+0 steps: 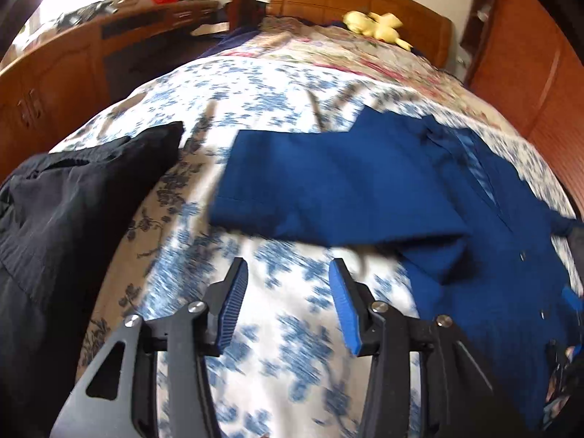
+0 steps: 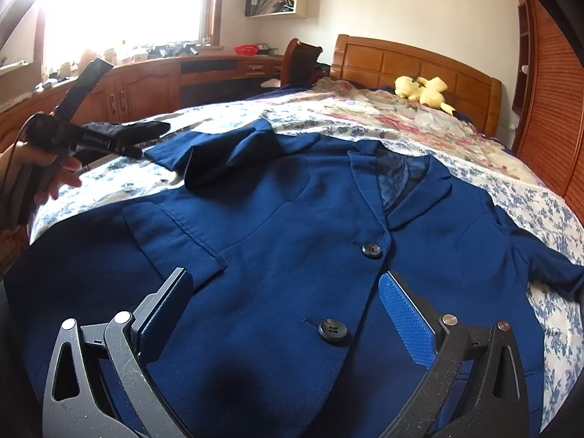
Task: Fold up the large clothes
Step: 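Lift the sleeve with the left gripper and fold it across the jacket front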
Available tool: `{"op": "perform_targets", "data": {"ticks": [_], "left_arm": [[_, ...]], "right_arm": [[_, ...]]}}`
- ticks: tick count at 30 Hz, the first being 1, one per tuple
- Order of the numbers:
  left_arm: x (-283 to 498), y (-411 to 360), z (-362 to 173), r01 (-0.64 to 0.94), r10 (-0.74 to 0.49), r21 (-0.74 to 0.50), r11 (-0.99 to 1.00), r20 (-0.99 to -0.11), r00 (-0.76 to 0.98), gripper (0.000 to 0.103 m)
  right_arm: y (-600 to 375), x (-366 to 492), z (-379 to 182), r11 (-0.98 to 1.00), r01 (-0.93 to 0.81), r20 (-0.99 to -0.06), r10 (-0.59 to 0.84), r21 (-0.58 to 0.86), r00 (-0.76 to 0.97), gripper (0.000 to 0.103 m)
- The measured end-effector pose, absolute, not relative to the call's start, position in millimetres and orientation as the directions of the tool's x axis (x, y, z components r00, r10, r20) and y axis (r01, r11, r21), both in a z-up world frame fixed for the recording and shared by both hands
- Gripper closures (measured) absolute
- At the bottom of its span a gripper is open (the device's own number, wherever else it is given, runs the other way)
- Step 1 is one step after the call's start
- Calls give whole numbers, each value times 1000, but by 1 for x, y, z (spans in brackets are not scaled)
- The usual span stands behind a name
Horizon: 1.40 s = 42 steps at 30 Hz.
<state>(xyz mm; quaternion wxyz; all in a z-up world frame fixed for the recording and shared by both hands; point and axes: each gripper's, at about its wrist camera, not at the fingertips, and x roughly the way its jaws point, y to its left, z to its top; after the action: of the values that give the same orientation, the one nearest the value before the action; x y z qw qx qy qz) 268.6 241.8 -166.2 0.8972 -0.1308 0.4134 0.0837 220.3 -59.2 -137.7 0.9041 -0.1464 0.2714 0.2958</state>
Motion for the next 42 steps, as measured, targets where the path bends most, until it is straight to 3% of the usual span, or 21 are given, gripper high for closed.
{"op": "perform_targets", "data": {"ticks": [21, 23, 26, 28, 36, 42], "left_arm": [[335, 279, -202, -338, 120, -87, 937, -828, 547, 54], [337, 274, -200, -327, 132, -67, 943, -825, 550, 61], [337, 266, -192, -315, 154, -39, 948, -812, 563, 85], [335, 257, -179, -295, 140, -51, 954, -795, 590, 91], [321, 189, -101, -186, 127, -14, 982, -683, 719, 98], [307, 117, -51, -46, 22, -23, 999, -614, 789, 98]], "right_arm": [[-58, 230, -143, 773, -632, -602, 480, -52, 638, 0], [-57, 230, -143, 773, -632, -603, 479, -54, 638, 0], [-57, 230, -143, 773, -632, -604, 477, -57, 638, 0], [-57, 229, -143, 774, -630, -602, 477, -58, 641, 0], [-66, 223, -136, 776, -629, -581, 494, -42, 647, 0], [-83, 220, -125, 793, -609, -571, 496, -10, 654, 0]]}}
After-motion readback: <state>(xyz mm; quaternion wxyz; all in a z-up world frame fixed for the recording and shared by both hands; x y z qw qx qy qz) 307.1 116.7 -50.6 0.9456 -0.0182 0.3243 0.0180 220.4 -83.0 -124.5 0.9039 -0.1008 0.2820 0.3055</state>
